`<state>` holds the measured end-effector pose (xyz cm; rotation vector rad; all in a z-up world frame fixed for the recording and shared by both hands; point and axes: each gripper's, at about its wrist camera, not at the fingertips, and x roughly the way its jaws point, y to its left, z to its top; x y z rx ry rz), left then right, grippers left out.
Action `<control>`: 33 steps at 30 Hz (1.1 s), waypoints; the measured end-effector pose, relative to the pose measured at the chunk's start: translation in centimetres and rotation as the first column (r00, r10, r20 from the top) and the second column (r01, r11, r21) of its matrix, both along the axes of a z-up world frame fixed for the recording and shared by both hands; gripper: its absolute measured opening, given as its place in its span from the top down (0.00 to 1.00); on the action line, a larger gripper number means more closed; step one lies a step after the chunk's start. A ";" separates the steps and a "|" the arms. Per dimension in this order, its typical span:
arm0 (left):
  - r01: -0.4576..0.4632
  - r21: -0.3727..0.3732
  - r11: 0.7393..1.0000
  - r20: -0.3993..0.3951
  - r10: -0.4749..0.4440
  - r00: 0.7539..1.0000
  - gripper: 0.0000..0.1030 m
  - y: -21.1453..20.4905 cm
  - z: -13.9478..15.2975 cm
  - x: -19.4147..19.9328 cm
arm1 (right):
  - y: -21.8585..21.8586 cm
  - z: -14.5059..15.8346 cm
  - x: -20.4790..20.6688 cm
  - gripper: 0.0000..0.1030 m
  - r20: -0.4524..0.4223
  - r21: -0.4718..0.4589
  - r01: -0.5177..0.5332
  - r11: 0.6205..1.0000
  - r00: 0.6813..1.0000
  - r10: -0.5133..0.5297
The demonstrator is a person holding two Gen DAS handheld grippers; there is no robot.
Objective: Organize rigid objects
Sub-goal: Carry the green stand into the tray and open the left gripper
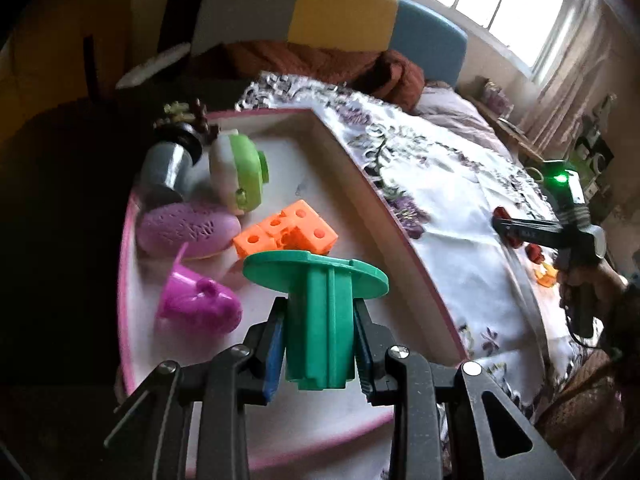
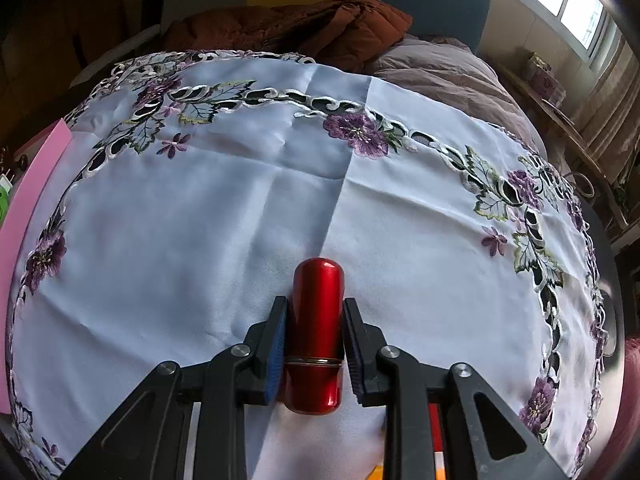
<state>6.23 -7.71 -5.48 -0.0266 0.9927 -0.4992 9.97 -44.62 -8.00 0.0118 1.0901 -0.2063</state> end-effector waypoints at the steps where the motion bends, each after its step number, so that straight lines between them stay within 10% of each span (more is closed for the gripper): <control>1: -0.004 0.002 1.000 -0.007 0.004 1.000 0.70 -0.1 -0.3 0.3 | 0.0 0.0 0.0 0.75 0.000 -0.002 -0.001 1.000 1.000 0.001; 33: -0.108 0.092 0.990 0.217 0.086 0.972 0.42 1.2 4.0 -2.8 | 0.7 0.1 0.1 0.76 -0.004 -0.058 -0.031 0.998 1.000 0.031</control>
